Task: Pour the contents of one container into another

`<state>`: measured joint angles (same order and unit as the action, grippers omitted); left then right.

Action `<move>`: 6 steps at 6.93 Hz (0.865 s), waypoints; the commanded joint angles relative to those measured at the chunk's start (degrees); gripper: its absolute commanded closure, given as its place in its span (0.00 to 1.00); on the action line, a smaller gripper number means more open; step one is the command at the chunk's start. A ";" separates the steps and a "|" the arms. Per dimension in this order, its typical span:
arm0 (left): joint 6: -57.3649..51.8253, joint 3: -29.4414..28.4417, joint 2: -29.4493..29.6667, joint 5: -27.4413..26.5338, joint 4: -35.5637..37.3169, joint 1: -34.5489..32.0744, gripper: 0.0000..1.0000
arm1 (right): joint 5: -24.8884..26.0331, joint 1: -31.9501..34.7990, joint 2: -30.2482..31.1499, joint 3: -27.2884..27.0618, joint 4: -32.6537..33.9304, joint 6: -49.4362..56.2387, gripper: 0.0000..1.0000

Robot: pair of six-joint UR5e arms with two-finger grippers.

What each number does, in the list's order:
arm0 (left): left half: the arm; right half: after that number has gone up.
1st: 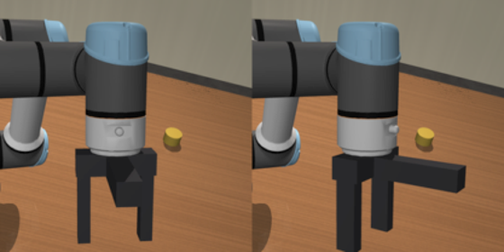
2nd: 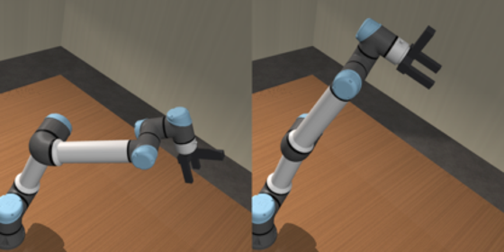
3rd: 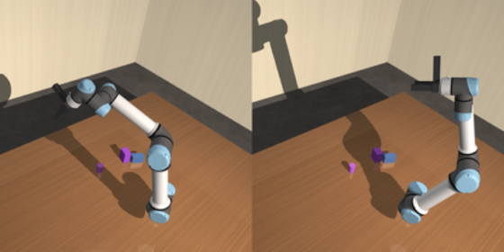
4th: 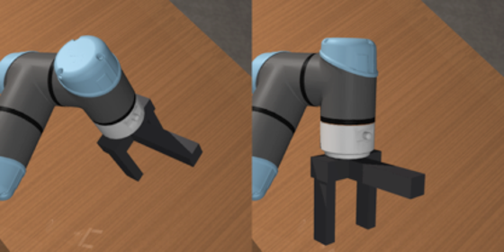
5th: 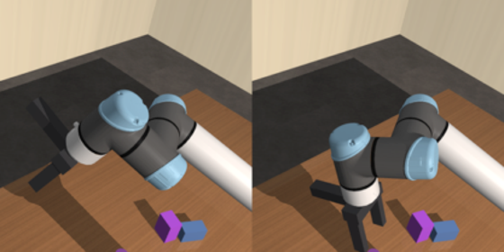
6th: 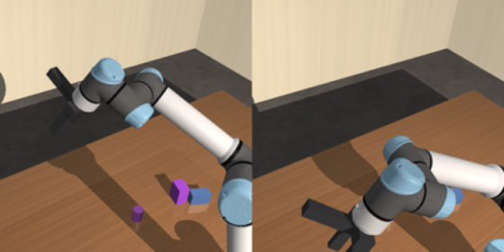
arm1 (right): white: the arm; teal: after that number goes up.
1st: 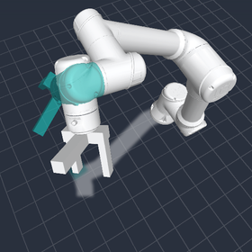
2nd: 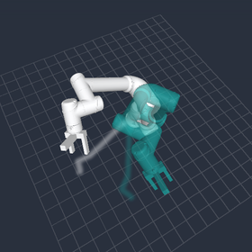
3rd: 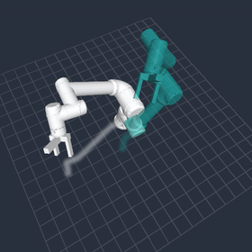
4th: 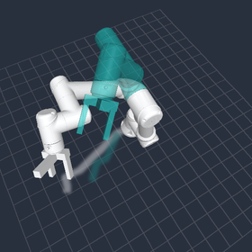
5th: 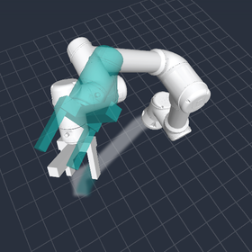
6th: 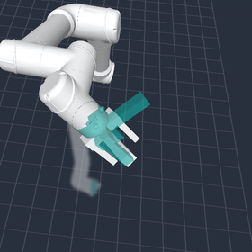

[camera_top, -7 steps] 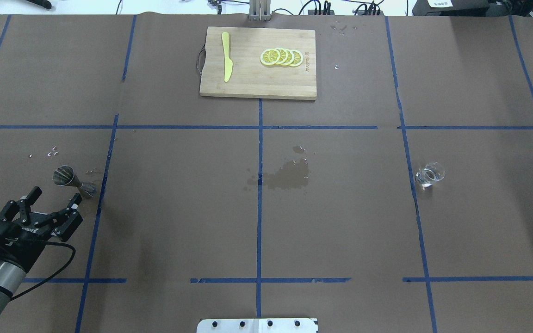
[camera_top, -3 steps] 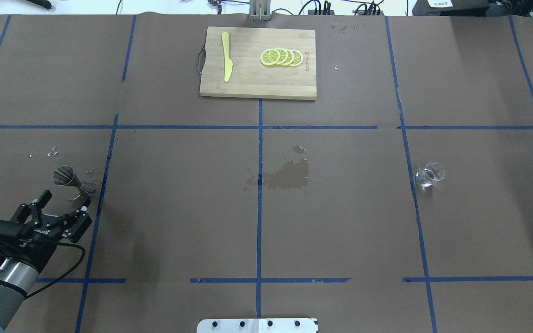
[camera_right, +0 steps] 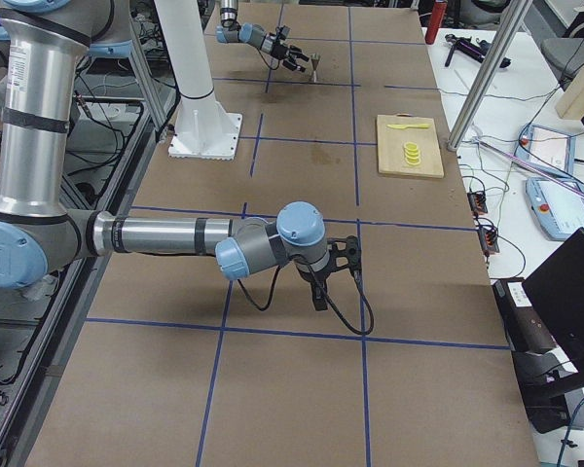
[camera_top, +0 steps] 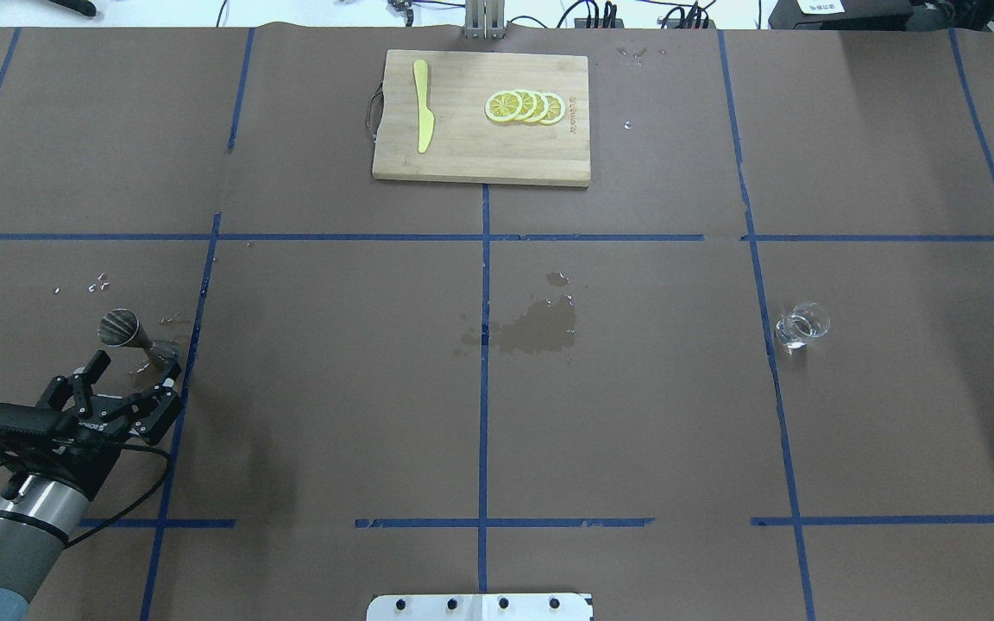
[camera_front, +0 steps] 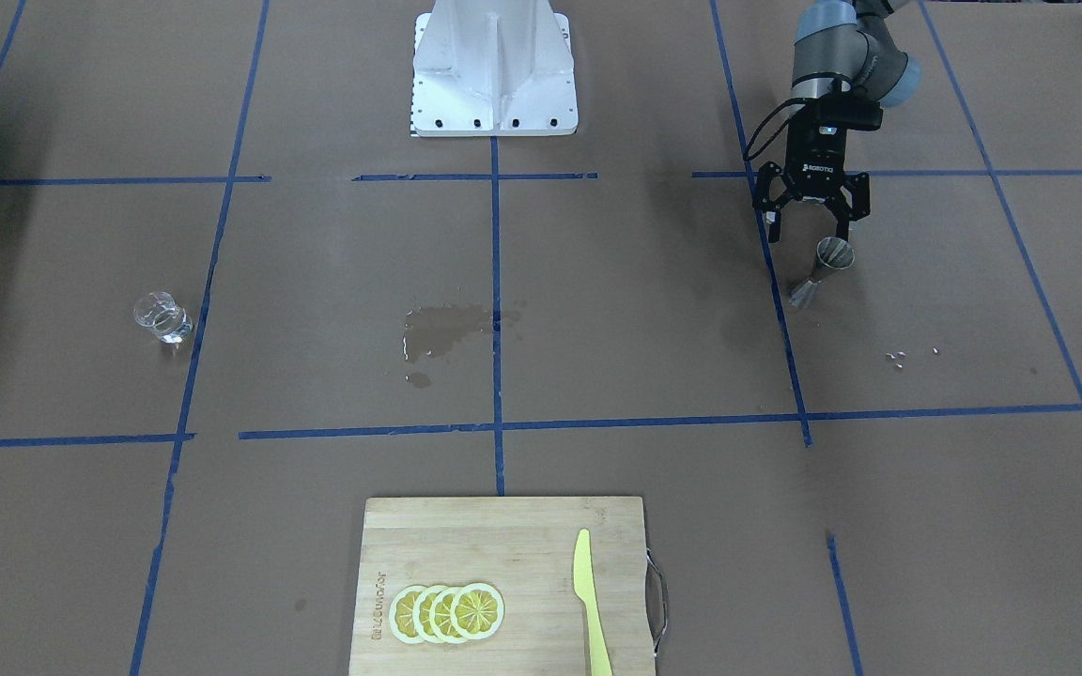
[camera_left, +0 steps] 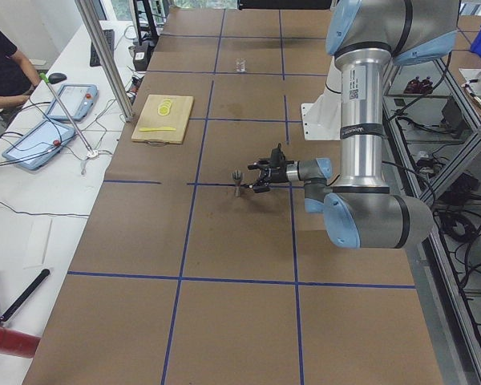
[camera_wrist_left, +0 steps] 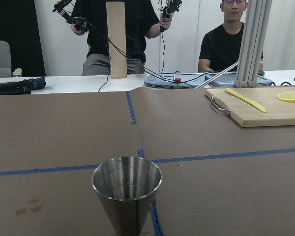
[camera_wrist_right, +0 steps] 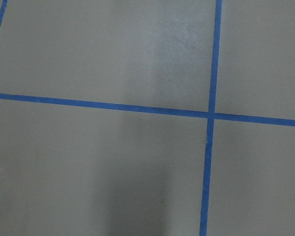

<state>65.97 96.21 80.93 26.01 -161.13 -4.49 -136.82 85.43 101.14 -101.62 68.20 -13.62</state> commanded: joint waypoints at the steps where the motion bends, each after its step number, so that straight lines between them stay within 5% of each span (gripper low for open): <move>1: -0.05 -1.89 0.19 0.27 0.03 -2.44 0.01 | -0.03 0.00 0.03 0.02 0.00 0.00 0.00; 6: -0.23 -5.77 3.27 2.62 0.03 -3.76 0.01 | 0.06 0.00 0.03 0.20 0.00 0.09 0.00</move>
<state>65.84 91.10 84.03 27.31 -161.10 -7.60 -136.79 85.43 101.16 -101.40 68.20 -13.54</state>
